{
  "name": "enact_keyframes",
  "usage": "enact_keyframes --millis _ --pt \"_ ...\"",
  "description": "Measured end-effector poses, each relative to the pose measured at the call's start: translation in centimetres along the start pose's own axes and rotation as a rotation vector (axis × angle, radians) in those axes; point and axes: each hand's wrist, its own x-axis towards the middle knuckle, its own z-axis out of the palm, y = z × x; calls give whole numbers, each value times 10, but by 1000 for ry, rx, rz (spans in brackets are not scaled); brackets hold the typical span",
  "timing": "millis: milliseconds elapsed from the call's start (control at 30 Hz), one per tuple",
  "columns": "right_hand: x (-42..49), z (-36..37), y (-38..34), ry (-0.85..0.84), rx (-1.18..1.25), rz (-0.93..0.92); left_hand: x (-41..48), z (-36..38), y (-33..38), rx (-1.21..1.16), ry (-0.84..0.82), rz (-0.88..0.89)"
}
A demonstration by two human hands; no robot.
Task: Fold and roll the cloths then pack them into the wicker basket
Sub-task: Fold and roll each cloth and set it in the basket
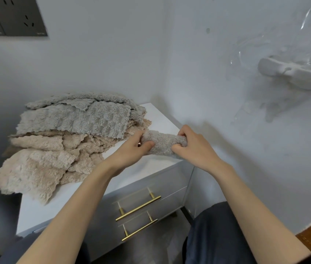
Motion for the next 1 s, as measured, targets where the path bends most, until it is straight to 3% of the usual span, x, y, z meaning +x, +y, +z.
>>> enact_keyframes --millis 167,467,867,1000 --pt "-27 -31 -9 -114 18 -62 -18 16 24 -160 35 86" --pt "-98 -85 -6 -176 198 15 -39 64 65 -189 -101 190" --pt "-228 -101 78 -152 335 188 -68 164 74 20 -511 149" --pt "-277 -98 120 -125 427 332 -70 204 64 141 -574 146"
